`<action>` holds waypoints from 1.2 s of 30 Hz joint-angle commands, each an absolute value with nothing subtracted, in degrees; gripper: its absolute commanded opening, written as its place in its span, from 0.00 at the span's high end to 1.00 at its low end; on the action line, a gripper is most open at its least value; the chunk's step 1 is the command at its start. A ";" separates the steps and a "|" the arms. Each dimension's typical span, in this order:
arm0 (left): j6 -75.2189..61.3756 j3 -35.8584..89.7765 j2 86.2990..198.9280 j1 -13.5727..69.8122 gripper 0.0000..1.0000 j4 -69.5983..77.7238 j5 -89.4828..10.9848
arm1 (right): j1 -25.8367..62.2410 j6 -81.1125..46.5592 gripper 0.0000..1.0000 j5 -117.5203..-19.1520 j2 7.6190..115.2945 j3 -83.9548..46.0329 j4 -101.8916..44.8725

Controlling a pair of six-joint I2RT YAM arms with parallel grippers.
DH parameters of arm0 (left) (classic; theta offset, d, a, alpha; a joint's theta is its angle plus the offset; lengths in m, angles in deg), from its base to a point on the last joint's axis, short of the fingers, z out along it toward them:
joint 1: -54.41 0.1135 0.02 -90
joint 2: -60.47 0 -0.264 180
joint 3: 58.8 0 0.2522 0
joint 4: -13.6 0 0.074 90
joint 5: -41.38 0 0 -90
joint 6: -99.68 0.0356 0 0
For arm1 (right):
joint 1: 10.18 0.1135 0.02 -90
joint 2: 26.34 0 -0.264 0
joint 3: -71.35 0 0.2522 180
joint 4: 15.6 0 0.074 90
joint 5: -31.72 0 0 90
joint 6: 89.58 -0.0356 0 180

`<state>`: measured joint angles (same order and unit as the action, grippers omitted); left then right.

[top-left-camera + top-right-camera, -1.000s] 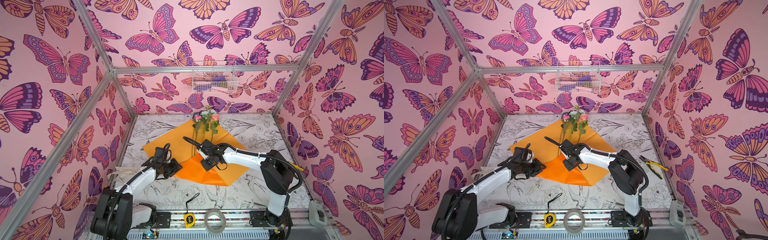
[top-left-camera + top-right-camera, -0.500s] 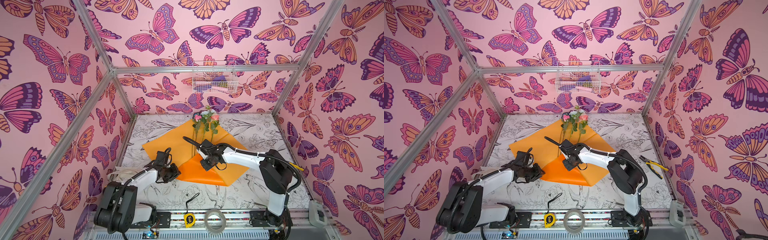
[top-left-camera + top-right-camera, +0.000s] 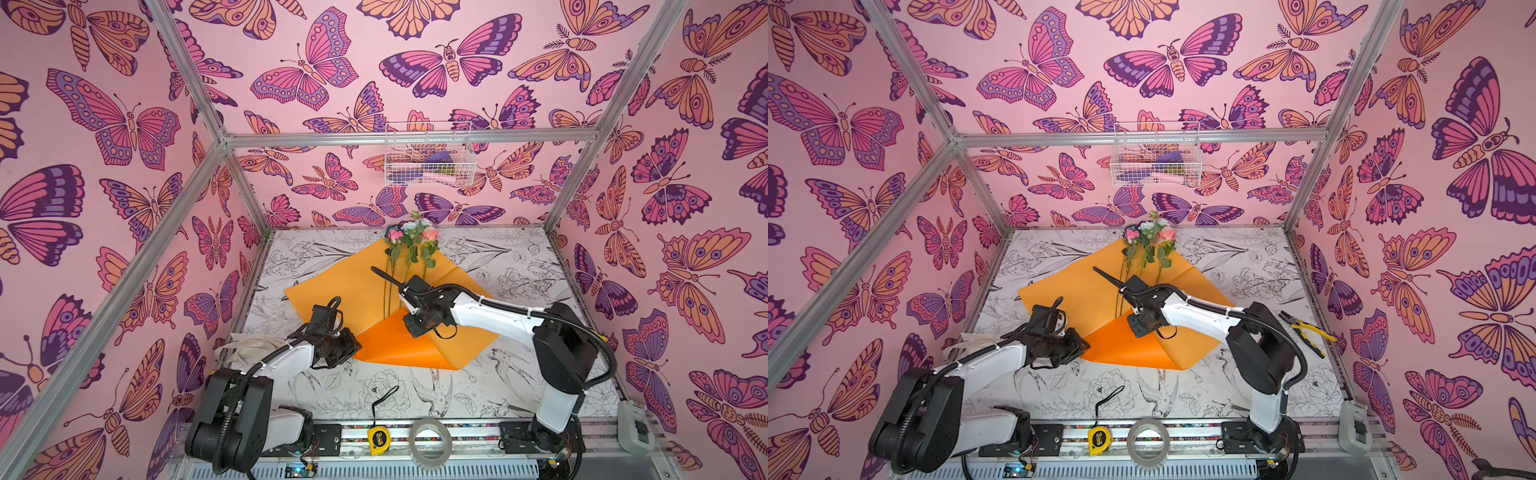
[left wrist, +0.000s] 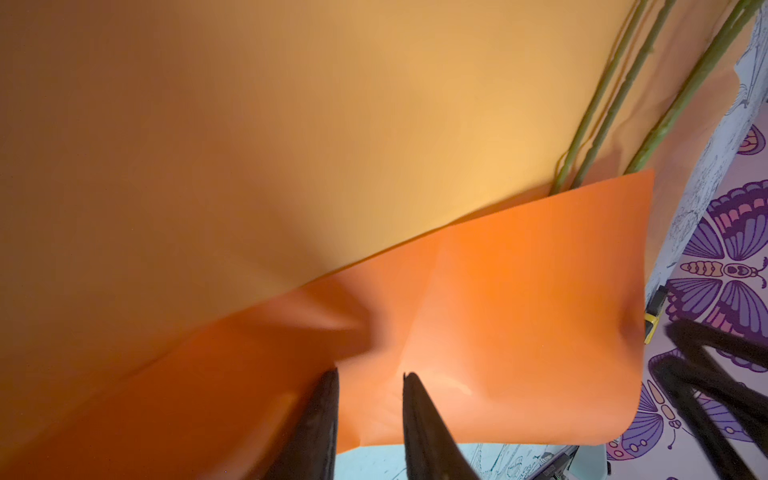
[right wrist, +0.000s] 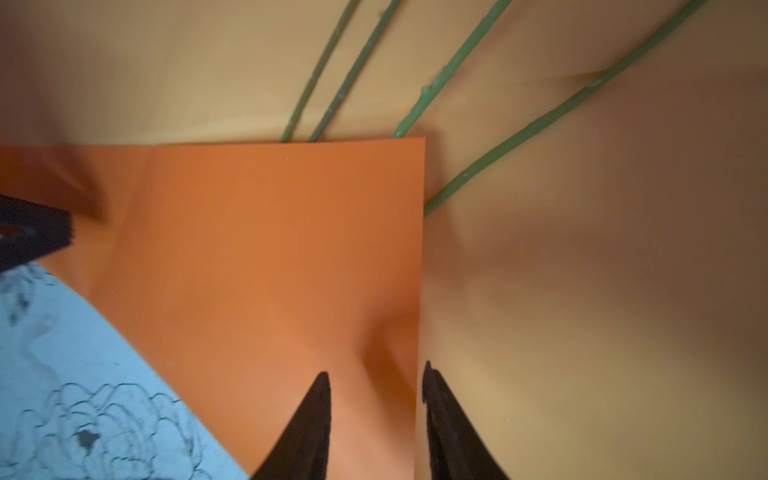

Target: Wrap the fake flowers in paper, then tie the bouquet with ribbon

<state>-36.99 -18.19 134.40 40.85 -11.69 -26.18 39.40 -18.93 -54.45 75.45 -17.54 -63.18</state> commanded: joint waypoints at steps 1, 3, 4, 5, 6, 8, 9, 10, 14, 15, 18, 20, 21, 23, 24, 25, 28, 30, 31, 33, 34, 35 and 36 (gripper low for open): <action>-37.86 -20.54 134.37 40.70 0.71 -15.08 -28.77 | 40.74 -23.75 0.60 -54.56 71.95 -15.68 -63.36; -38.04 -20.60 134.13 40.64 0.71 -15.02 -28.84 | 42.01 -24.97 0.61 -56.34 71.85 -15.14 -62.77; -38.04 -20.56 134.13 40.65 0.71 -15.09 -28.76 | 42.71 -25.50 0.62 -57.36 72.16 -15.09 -62.45; -38.04 -20.52 134.04 40.69 0.71 -15.00 -28.76 | 43.59 -25.99 0.63 -58.61 72.73 -15.10 -61.93; -38.04 -20.49 134.09 40.65 0.71 -15.06 -28.67 | 44.48 -26.40 0.65 -59.97 73.57 -15.25 -61.46; -38.13 -20.52 133.99 40.64 0.71 -15.05 -28.59 | 46.16 -26.68 0.67 -61.97 75.25 -15.91 -60.92; -38.21 -20.64 133.99 40.69 0.71 -15.03 -28.50 | 46.93 -26.82 0.68 -62.41 76.31 -16.44 -60.99; -38.35 -20.76 133.99 40.66 0.71 -15.01 -28.54 | 47.56 -26.80 0.69 -62.71 77.20 -16.92 -61.02; -38.87 -21.35 131.71 40.70 0.71 -15.08 -28.76 | 48.70 -26.86 0.73 -65.23 80.63 -17.95 -60.83; -39.00 -21.51 131.42 40.66 0.71 -15.02 -28.84 | 48.71 -26.94 0.74 -66.22 81.08 -17.74 -60.45; -39.18 -21.84 131.13 40.70 0.71 -15.01 -28.73 | 48.71 -27.00 0.76 -67.84 82.79 -17.46 -60.98; -39.35 -22.09 131.07 40.69 0.71 -15.08 -28.82 | 48.71 -27.07 0.78 -68.31 83.51 -16.88 -61.44; -39.44 -22.30 131.05 40.64 0.71 -15.02 -28.93 | 48.71 -27.08 0.79 -68.33 83.65 -16.39 -61.71; -39.62 -22.53 130.96 40.70 0.71 -15.05 -29.28 | 48.62 -27.10 0.80 -67.35 83.54 -15.38 -62.46; -39.71 -22.64 130.91 40.69 0.71 -15.07 -29.46 | 48.49 -27.15 0.80 -66.56 83.31 -14.74 -62.85; -39.79 -22.68 130.90 40.67 0.71 -15.07 -29.55 | 48.29 -27.28 0.81 -65.97 82.98 -14.14 -63.09; -39.88 -22.98 130.72 40.70 0.71 -15.04 -29.92 | 47.05 -28.20 0.83 -65.53 81.44 -11.57 -63.13; -40.04 -23.11 130.51 40.63 0.71 -15.08 -30.08 | 45.96 -28.74 0.84 -65.27 80.07 -9.69 -62.83; -40.13 -23.28 130.44 40.69 0.71 -15.03 -30.16 | 45.52 -28.94 0.84 -65.08 79.32 -8.61 -62.76; -40.28 -23.38 130.21 40.63 0.71 -15.14 -30.34 | 44.89 -29.30 0.84 -64.46 78.03 -6.96 -62.61; -40.32 -23.46 130.06 40.65 0.71 -15.18 -30.44 | 44.57 -29.44 0.84 -64.09 77.43 -6.10 -62.74; -40.32 -23.51 129.92 40.69 0.71 -15.19 -30.59 | 44.20 -29.61 0.84 -64.13 76.84 -5.35 -62.71; -40.32 -23.51 129.78 40.65 0.71 -15.41 -30.71 | 43.97 -29.71 0.84 -64.14 76.27 -4.73 -62.81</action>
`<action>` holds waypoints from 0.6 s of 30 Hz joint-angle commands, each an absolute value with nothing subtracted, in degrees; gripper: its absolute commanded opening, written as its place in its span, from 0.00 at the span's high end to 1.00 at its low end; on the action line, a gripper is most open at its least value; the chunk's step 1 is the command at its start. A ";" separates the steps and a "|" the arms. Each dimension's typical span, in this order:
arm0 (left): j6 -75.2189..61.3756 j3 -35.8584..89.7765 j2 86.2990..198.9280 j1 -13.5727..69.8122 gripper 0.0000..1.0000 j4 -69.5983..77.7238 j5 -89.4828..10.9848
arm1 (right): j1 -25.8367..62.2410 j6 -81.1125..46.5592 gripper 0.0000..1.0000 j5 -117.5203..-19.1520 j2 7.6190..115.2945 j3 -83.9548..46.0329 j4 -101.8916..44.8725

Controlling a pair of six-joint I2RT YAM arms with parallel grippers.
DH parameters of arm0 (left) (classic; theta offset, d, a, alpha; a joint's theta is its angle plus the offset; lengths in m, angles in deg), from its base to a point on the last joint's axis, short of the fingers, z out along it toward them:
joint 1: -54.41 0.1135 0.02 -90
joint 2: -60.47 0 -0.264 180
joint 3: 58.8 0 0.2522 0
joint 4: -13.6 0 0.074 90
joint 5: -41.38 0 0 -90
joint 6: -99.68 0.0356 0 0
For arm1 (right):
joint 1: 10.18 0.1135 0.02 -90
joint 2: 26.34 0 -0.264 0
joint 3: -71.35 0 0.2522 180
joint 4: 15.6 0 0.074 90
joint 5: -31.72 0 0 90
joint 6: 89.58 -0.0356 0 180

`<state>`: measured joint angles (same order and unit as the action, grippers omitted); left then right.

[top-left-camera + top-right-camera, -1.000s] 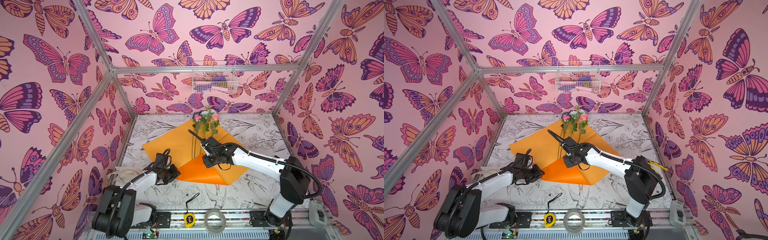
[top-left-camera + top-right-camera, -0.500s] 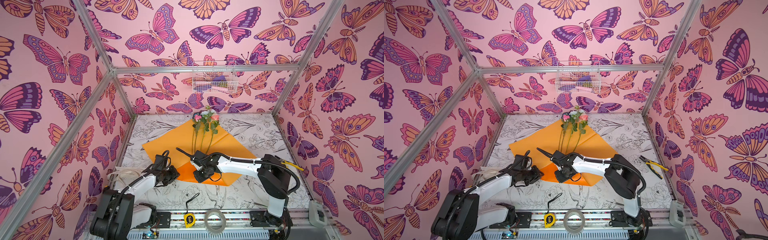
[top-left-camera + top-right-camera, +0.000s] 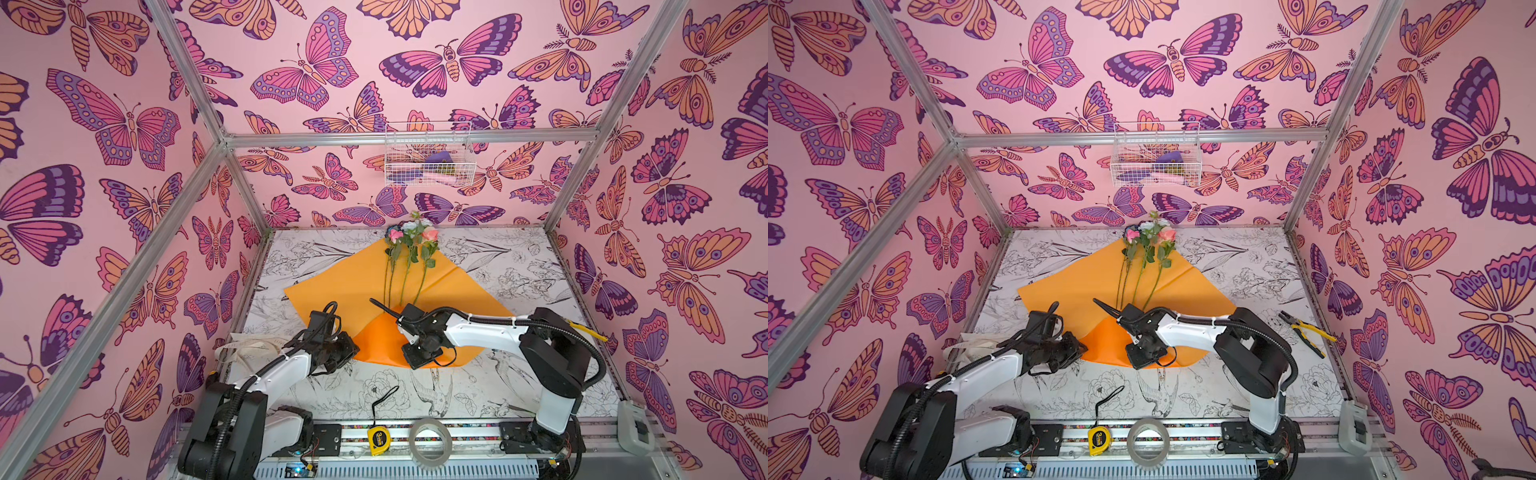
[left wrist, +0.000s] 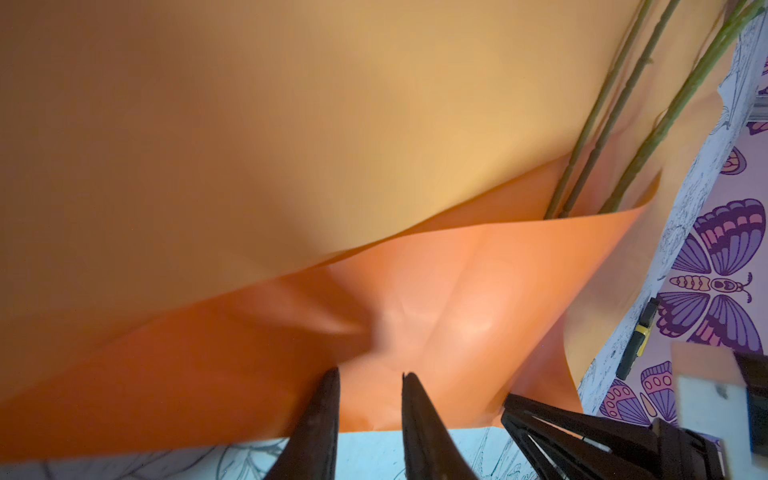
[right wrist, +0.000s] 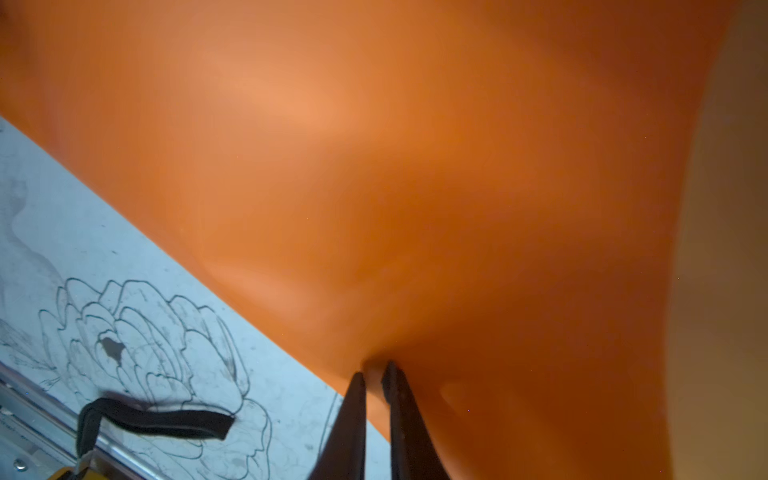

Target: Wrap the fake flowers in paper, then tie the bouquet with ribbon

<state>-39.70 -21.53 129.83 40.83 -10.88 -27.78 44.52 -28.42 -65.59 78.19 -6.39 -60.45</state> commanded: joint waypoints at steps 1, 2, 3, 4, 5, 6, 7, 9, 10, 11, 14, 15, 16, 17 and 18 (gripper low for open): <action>-40.32 -23.53 129.64 40.68 0.71 -15.61 -30.78 | 43.63 -29.89 0.85 -64.25 75.62 -4.18 -62.78; -40.32 -23.51 129.43 40.70 0.71 -15.76 -30.88 | 43.38 -30.00 0.85 -64.31 74.87 -3.63 -62.79; -40.41 -23.51 129.23 40.65 0.71 -15.84 -30.97 | 43.28 -30.17 0.85 -64.13 74.43 -3.19 -62.85; -40.41 -23.51 128.96 40.65 0.71 -16.14 -31.11 | 43.12 -30.42 0.85 -64.00 73.72 -2.69 -62.96; -40.44 -23.44 128.62 40.68 0.70 -16.47 -31.26 | 42.95 -30.68 0.85 -64.00 73.15 -2.13 -62.94; -40.41 -23.35 128.22 40.69 0.70 -16.92 -31.47 | 42.81 -30.90 0.85 -63.93 72.69 -1.65 -62.98; -40.33 -23.15 127.70 40.69 0.69 -17.64 -31.89 | 42.66 -31.27 0.85 -63.71 72.05 -1.03 -63.18; -40.15 -22.76 126.26 40.65 0.67 -19.08 -32.60 | 42.23 -31.88 0.85 -62.99 71.05 0.24 -63.46; -40.06 -22.42 125.37 40.75 0.66 -20.06 -33.20 | 42.00 -32.24 0.85 -62.63 70.58 0.85 -63.56; -39.93 -21.99 124.27 40.71 0.64 -21.28 -33.83 | 41.69 -32.57 0.85 -62.50 70.24 1.45 -63.62; -39.24 -20.14 120.64 40.95 0.55 -26.09 -36.49 | 41.08 -33.22 0.85 -62.42 69.79 2.38 -63.46; -39.03 -19.49 119.41 41.02 0.53 -27.98 -37.84 | 41.12 -33.32 0.85 -62.36 69.81 2.40 -63.35; -38.92 -18.76 117.85 41.02 0.49 -30.16 -39.53 | 41.08 -33.49 0.85 -62.59 69.72 2.40 -63.01; -38.92 -18.11 116.26 41.12 0.44 -32.09 -41.25 | 41.10 -33.66 0.85 -62.97 69.81 2.40 -62.65; -38.92 -17.60 114.92 41.28 0.38 -33.77 -42.55 | 41.14 -33.77 0.86 -63.23 69.88 2.39 -62.32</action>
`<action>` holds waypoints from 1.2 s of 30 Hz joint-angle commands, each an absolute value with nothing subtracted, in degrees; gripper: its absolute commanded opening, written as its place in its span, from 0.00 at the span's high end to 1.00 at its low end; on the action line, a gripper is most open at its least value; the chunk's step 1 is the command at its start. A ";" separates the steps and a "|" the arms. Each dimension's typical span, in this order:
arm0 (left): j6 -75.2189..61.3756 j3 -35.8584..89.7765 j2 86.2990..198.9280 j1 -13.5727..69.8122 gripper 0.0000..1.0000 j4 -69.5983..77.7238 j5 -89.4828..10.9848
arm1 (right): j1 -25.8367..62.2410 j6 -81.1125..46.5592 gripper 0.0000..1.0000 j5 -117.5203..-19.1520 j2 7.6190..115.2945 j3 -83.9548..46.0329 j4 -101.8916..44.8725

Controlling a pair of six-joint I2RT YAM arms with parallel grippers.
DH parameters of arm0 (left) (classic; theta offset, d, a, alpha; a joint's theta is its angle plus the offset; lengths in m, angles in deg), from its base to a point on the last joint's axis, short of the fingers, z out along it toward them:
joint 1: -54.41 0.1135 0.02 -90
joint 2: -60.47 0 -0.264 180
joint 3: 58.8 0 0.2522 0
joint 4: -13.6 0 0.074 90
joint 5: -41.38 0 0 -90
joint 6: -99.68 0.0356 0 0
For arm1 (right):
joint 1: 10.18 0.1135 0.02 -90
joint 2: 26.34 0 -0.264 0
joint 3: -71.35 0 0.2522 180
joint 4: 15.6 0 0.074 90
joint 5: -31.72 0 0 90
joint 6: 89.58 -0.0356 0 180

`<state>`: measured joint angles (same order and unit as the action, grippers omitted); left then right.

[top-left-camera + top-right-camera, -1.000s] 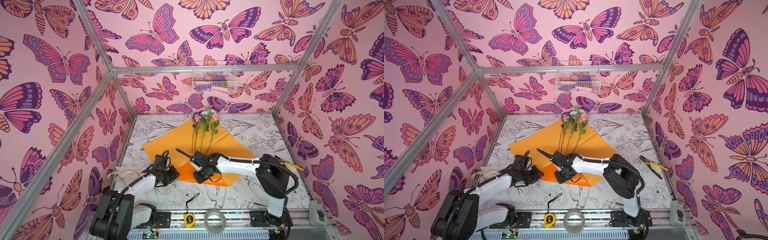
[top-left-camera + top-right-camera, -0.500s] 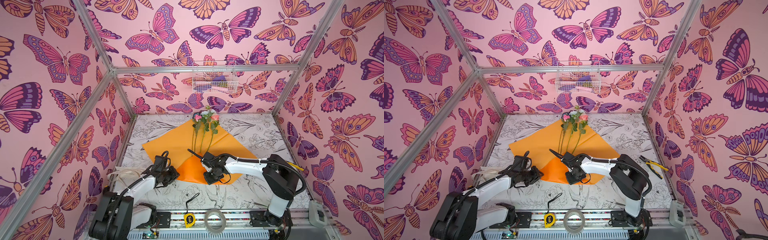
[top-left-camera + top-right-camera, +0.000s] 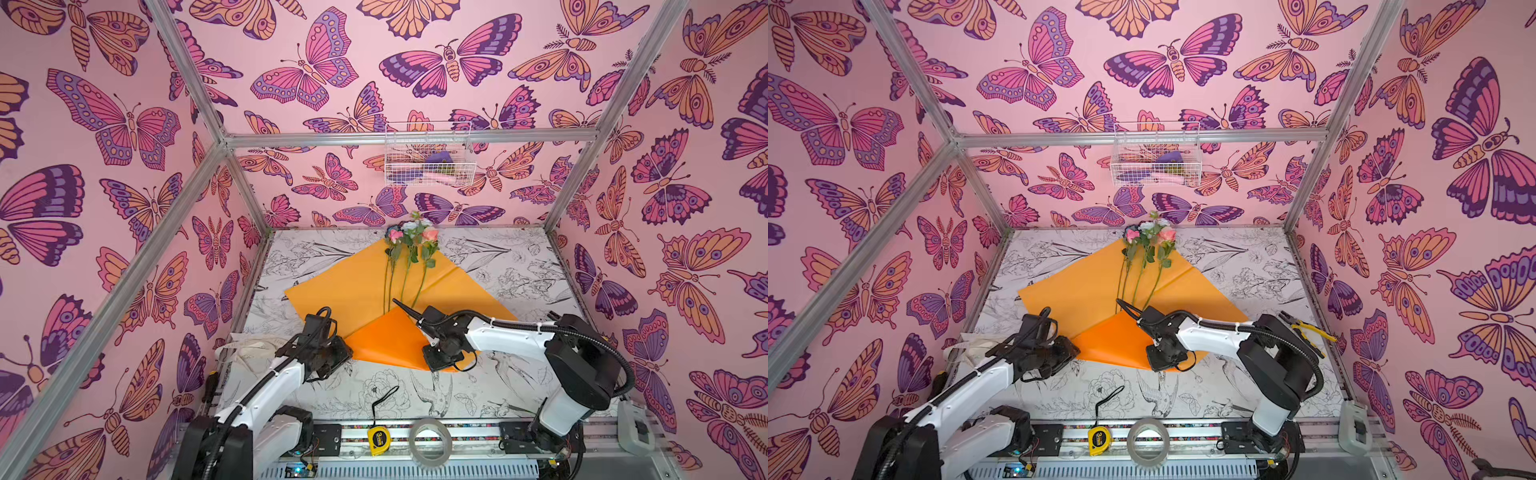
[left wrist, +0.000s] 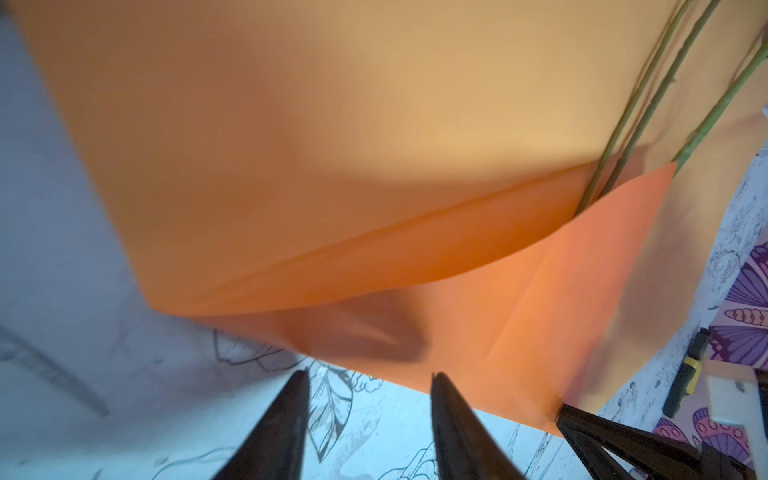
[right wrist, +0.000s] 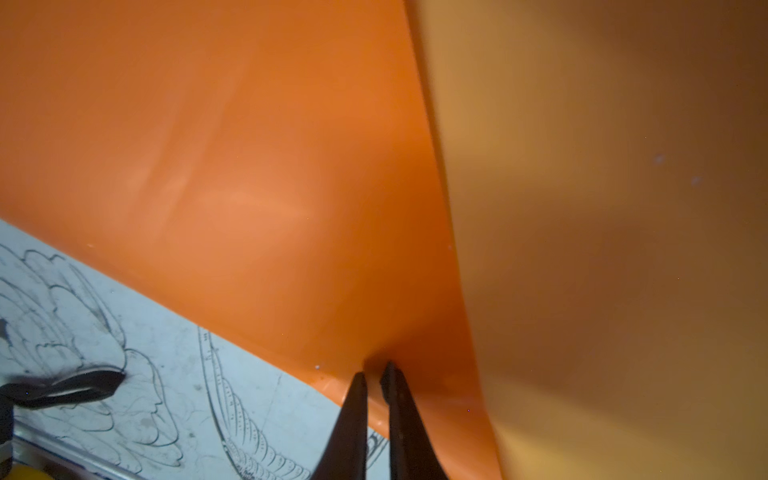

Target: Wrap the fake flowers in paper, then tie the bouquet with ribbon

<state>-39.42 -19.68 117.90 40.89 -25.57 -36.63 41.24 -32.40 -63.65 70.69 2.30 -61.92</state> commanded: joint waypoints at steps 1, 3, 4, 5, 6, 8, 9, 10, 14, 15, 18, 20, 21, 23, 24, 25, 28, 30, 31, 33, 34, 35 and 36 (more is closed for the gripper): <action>-39.07 -17.20 113.28 41.53 0.32 -35.54 -43.87 | 41.08 -33.88 0.86 -63.47 70.05 2.31 -62.07; -39.39 -16.90 110.75 42.36 0.24 -37.84 -44.98 | 41.13 -33.87 0.86 -63.70 70.32 2.08 -61.79; -39.68 -17.05 109.65 42.99 0.18 -38.40 -45.02 | 41.09 -33.85 0.86 -63.77 70.50 2.06 -61.79; -39.95 -17.47 108.76 43.66 0.12 -38.38 -44.69 | 41.11 -33.77 0.86 -63.86 70.75 2.05 -61.76; -40.14 -17.97 108.22 44.26 0.10 -38.09 -44.25 | 41.12 -33.68 0.86 -63.98 70.93 1.96 -61.78; -40.47 -19.42 107.57 45.13 0.07 -36.14 -42.83 | 41.07 -33.59 0.86 -64.34 71.45 1.65 -61.74; -40.71 -20.01 107.41 45.42 0.07 -35.07 -42.14 | 41.07 -33.59 0.86 -64.56 71.61 1.54 -61.72; -40.76 -20.67 107.45 45.59 0.07 -33.45 -41.34 | 41.10 -33.55 0.86 -64.71 71.86 1.44 -61.74; -40.86 -22.25 108.17 45.70 0.09 -28.28 -39.19 | 41.14 -33.39 0.87 -65.18 71.96 0.90 -61.88; -40.81 -22.56 108.50 45.70 0.10 -27.32 -38.77 | 41.14 -33.33 0.87 -65.31 72.00 0.90 -61.97; -41.02 -23.69 110.26 45.68 0.11 -23.35 -37.19 | 41.11 -33.24 0.87 -65.31 71.96 0.53 -62.10; -41.37 -24.74 111.79 45.76 0.13 -20.42 -36.69 | 41.13 -33.24 0.87 -65.40 72.11 0.46 -62.12; -41.61 -25.35 112.55 45.75 0.15 -18.62 -36.46 | 41.10 -33.24 0.87 -65.40 72.29 0.37 -62.10; -42.14 -27.27 113.53 45.75 0.18 -15.34 -36.00 | 41.10 -33.24 0.87 -65.67 72.31 0.38 -62.11; -42.54 -28.56 113.94 45.75 0.20 -12.99 -35.96 | 41.10 -33.31 0.87 -65.67 72.28 0.38 -62.14; -43.05 -29.77 114.35 45.76 0.22 -10.92 -36.05 | 41.11 -33.28 0.87 -65.67 72.30 0.31 -62.08; -44.93 -33.24 114.73 45.72 0.29 -4.22 -36.64 | 41.06 -33.33 0.87 -65.98 72.18 -0.09 -62.13; -45.76 -35.11 114.49 45.80 0.34 -0.74 -37.00 | 41.02 -33.40 0.87 -66.39 72.10 -0.65 -62.06; -45.86 -35.72 114.20 45.71 0.36 0.33 -37.27 | 41.05 -33.56 0.87 -66.75 72.02 -0.98 -61.82; -45.14 -36.32 113.08 45.66 0.40 1.01 -37.84 | 40.99 -33.59 0.88 -67.37 71.92 -1.72 -61.42; -44.52 -36.42 112.40 45.65 0.43 1.00 -38.13 | 40.99 -33.68 0.88 -67.83 71.92 -2.26 -61.07; -43.99 -36.47 111.66 45.71 0.45 1.00 -38.32 | 41.05 -33.68 0.87 -68.12 71.96 -2.79 -60.73; -43.40 -36.59 110.94 45.70 0.47 0.84 -38.49 | 41.02 -33.74 0.87 -68.50 72.20 -3.35 -60.43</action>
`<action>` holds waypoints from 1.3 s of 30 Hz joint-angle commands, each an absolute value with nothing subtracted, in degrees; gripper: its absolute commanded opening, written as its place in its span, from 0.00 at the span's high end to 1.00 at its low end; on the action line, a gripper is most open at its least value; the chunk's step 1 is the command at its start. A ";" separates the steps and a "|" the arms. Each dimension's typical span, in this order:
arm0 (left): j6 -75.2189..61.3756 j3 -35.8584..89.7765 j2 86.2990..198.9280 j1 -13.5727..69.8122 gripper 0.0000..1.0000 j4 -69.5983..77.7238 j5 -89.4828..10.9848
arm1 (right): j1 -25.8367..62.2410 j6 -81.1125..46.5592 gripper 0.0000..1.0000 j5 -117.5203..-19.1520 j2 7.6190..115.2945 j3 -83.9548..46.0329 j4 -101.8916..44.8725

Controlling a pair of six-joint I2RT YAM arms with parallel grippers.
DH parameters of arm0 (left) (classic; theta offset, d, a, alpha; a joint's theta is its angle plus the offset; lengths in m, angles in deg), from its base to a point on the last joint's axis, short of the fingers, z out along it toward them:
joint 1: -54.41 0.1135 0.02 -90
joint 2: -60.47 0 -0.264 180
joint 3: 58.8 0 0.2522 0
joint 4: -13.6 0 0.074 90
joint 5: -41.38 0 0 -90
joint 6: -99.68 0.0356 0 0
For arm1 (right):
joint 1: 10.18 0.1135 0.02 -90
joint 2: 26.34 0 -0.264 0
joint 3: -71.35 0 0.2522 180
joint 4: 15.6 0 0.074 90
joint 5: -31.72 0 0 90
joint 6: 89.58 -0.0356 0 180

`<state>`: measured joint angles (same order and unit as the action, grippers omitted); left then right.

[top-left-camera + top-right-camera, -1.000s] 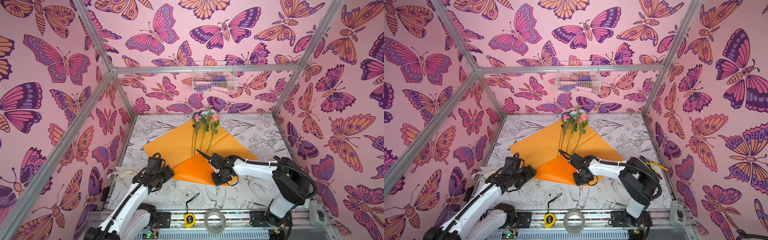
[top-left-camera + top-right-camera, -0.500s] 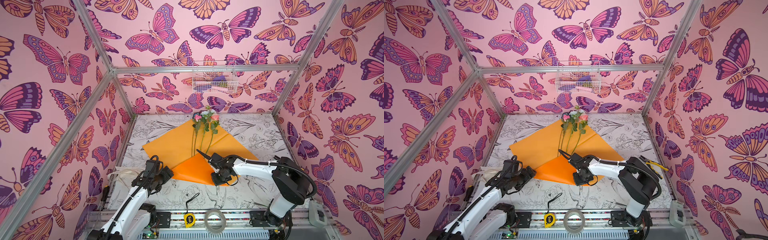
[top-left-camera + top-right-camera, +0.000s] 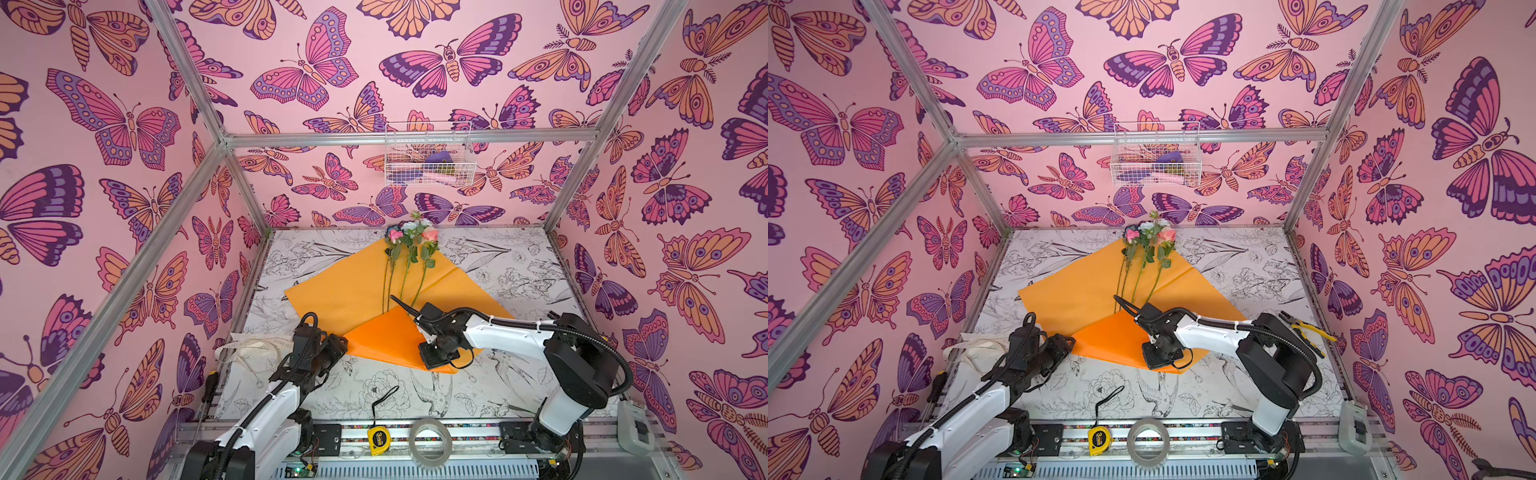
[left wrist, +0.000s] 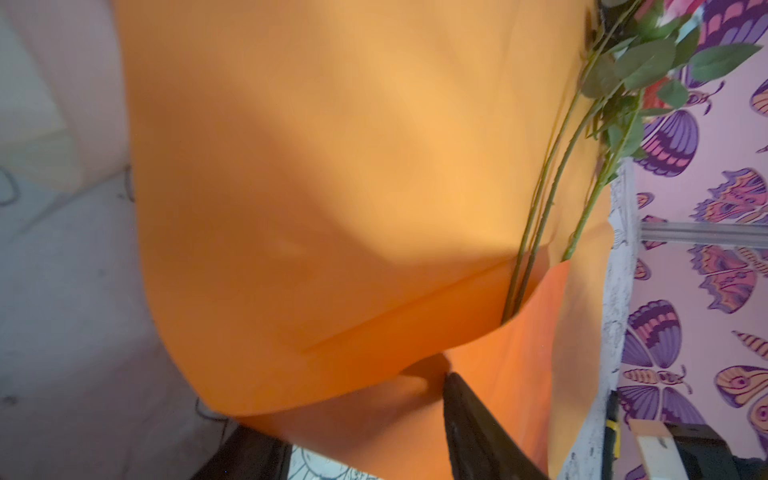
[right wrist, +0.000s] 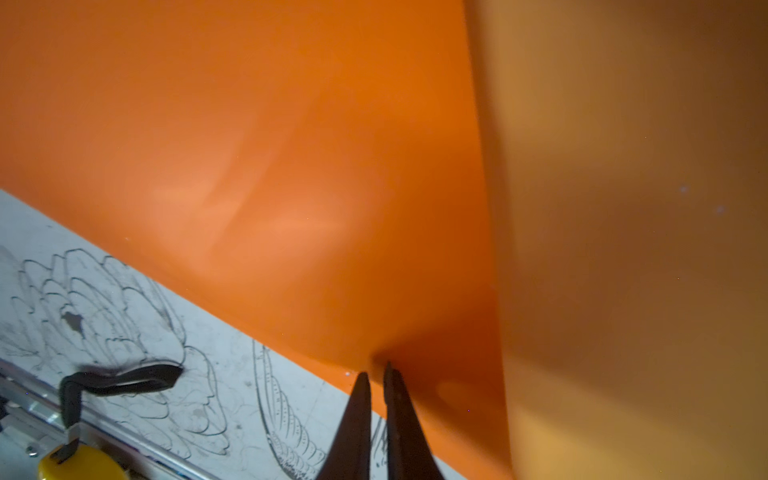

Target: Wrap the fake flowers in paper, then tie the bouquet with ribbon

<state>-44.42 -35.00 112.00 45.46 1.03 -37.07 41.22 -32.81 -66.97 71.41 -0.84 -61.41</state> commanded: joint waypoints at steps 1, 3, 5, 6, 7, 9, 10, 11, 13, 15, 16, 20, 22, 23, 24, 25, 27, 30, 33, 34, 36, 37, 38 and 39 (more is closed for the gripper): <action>-43.11 -36.60 110.35 45.57 0.49 0.80 -38.64 | 40.97 -33.85 0.88 -68.96 72.51 -3.93 -59.83; -42.86 -36.69 109.66 45.55 0.50 0.71 -38.73 | 40.99 -34.11 0.87 -70.42 73.42 -4.93 -58.56; -42.87 -36.96 109.43 45.30 0.50 0.81 -38.99 | 41.05 -34.46 0.87 -72.37 74.64 -6.06 -56.53; -42.87 -37.17 109.24 45.17 0.50 0.78 -39.12 | 41.14 -34.77 0.88 -73.69 75.26 -6.61 -55.20; -42.87 -37.30 109.05 45.03 0.50 0.86 -39.21 | 41.12 -35.24 0.88 -74.97 76.13 -7.30 -53.80; -42.79 -37.64 108.39 44.50 0.56 0.78 -39.77 | 41.13 -35.69 0.88 -77.14 77.68 -8.85 -51.49; -42.79 -37.74 107.99 44.33 0.60 0.73 -40.08 | 41.16 -35.91 0.88 -77.89 78.56 -9.77 -50.61; -42.79 -37.92 107.60 44.20 0.62 0.75 -40.33 | 41.23 -36.03 0.88 -78.60 79.38 -10.41 -49.88; -42.87 -37.95 107.02 43.85 0.63 0.72 -40.70 | 41.41 -36.18 0.89 -79.57 81.17 -12.05 -48.89; -42.71 -38.01 106.90 43.47 0.65 0.72 -41.03 | 41.46 -36.38 0.89 -80.71 82.69 -13.49 -48.04; -42.61 -37.88 106.99 43.28 0.65 0.72 -41.14 | 41.57 -36.48 0.90 -81.10 83.44 -14.27 -47.66; -42.39 -37.56 107.39 42.29 0.71 0.77 -41.72 | 42.06 -36.66 0.90 -82.47 86.32 -16.74 -46.79; -42.43 -37.59 107.32 41.69 0.74 0.72 -42.31 | 42.12 -37.00 0.91 -83.15 87.43 -17.43 -45.95; -42.51 -37.56 107.26 41.32 0.76 0.80 -42.61 | 42.26 -37.31 0.91 -83.64 88.03 -17.70 -45.44; -42.43 -37.57 107.09 41.10 0.76 0.72 -42.81 | 42.21 -37.58 0.92 -84.15 88.77 -18.02 -44.91; -42.39 -37.58 106.90 40.92 0.77 0.67 -42.99 | 42.22 -37.78 0.92 -84.45 89.32 -18.32 -44.75; -42.35 -37.59 106.22 40.40 0.77 0.72 -43.55 | 42.24 -38.31 0.92 -84.99 90.40 -18.77 -44.01; -42.43 -37.85 105.08 39.81 0.76 0.69 -44.44 | 42.20 -39.07 0.92 -85.44 91.93 -19.40 -43.17; -42.74 -38.16 104.18 39.56 0.55 0.69 -45.67 | 42.21 -39.56 0.92 -85.64 93.47 -20.28 -42.98; -43.07 -38.28 104.13 39.56 0.49 0.39 -46.31 | 42.25 -39.77 0.92 -85.65 93.94 -20.57 -43.05; -43.93 -38.56 104.31 39.51 0.44 -0.04 -47.75 | 42.27 -40.08 0.93 -85.84 94.72 -20.99 -43.05; -44.34 -38.62 104.43 39.56 0.44 -0.45 -48.40 | 42.22 -40.26 0.93 -85.87 94.94 -21.13 -43.07; -45.07 -38.60 104.67 39.55 0.43 -1.28 -49.23 | 42.20 -40.36 0.93 -85.87 95.02 -21.15 -43.07; -45.77 -38.52 104.77 39.56 0.43 -1.95 -49.90 | 42.21 -40.45 0.93 -85.78 95.04 -21.07 -43.07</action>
<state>-44.14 -37.49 104.59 39.75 0.58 -46.34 41.98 -39.26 -85.42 93.77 -19.86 -43.38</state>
